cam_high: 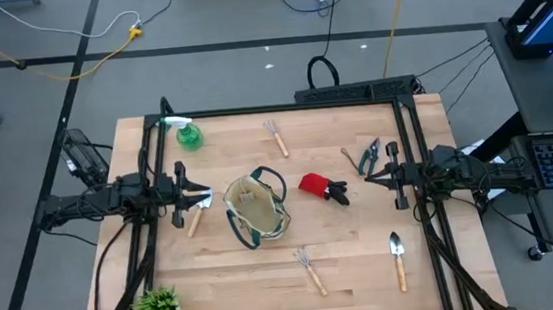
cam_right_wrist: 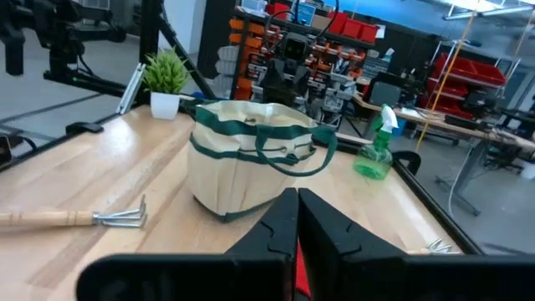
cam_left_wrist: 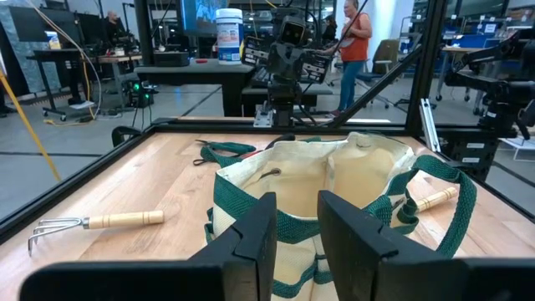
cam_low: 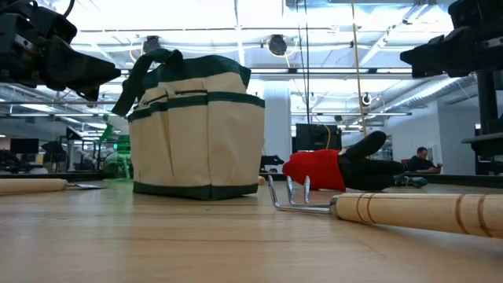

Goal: Pick & Place Garden tools in Gardening bag
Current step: Put the spray bottle into the gardening bag

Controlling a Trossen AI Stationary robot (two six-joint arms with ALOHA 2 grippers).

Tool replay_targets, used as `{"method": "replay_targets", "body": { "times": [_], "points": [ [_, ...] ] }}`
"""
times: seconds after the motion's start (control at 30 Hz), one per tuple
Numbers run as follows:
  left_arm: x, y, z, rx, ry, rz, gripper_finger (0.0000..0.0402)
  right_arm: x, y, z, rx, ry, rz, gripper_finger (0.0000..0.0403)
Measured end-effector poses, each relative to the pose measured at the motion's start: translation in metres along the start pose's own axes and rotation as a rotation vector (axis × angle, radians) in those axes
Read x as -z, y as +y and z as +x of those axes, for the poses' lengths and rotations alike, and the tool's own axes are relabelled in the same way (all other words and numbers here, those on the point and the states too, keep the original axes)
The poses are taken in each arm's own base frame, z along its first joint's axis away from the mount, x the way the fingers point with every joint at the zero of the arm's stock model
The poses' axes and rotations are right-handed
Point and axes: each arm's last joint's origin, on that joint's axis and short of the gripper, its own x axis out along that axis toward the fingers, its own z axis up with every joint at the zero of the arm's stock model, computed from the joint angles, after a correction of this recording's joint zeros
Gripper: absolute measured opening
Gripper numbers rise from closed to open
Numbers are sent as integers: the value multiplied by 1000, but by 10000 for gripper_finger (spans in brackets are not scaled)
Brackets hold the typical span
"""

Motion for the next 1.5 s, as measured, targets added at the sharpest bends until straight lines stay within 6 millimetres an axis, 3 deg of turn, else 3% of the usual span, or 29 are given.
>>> {"method": "replay_targets", "body": {
  "times": [0.27,0.57,0.67,0.8,0.9,0.97,1.07,1.17,1.5],
  "points": [
    [0,0,0,0,0,1,93,0,0,0,-1,0,123,2],
    [-6,1,0,-43,-63,-22,93,0,-1,0,49,7,145,2],
    [-21,3,-2,-85,-227,-173,93,0,-2,0,72,10,147,2],
    [-54,7,-18,-194,-637,-305,93,1,-3,0,115,12,207,2],
    [-74,8,-37,-256,-915,-243,93,1,-5,0,170,15,252,2],
    [-82,7,-46,-301,-999,-145,93,1,-6,-1,205,16,270,2],
    [-87,8,-44,-357,-937,-85,93,2,-7,-1,257,18,279,2],
    [-94,12,-34,-479,-738,-131,93,2,-9,-1,309,23,279,2],
    [-160,21,-7,-831,-90,-14,93,2,-9,-2,338,25,275,2]
  ]
}}
